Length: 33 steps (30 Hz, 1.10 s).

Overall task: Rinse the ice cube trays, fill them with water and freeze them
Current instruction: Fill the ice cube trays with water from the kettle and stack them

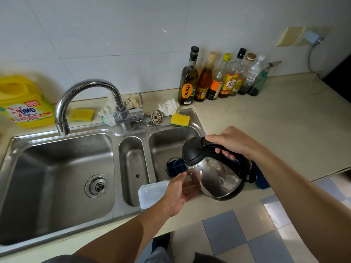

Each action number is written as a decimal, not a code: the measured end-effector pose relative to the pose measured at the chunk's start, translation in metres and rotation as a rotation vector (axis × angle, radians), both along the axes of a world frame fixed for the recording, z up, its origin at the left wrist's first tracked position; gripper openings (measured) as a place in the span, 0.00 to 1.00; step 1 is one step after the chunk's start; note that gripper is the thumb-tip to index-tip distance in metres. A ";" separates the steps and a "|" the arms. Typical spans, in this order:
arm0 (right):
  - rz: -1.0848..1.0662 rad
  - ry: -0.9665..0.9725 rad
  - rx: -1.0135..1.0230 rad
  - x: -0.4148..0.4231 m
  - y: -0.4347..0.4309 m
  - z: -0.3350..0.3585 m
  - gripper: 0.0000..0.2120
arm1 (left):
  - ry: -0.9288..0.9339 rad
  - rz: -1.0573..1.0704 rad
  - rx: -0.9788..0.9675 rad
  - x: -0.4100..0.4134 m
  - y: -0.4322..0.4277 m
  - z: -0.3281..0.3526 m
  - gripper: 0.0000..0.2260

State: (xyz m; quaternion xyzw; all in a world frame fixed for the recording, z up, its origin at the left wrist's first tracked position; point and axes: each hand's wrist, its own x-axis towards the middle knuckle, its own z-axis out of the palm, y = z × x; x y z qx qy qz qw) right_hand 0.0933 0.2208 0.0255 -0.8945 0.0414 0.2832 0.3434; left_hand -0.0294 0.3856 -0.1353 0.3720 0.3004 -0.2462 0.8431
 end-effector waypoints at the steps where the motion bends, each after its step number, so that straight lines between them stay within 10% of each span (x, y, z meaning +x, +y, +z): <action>1: 0.000 -0.001 -0.002 0.000 0.000 0.000 0.27 | -0.002 -0.001 -0.003 0.000 0.000 0.000 0.14; 33: -0.013 0.009 -0.034 0.004 -0.010 0.006 0.27 | 0.030 -0.045 0.020 0.007 -0.009 0.002 0.14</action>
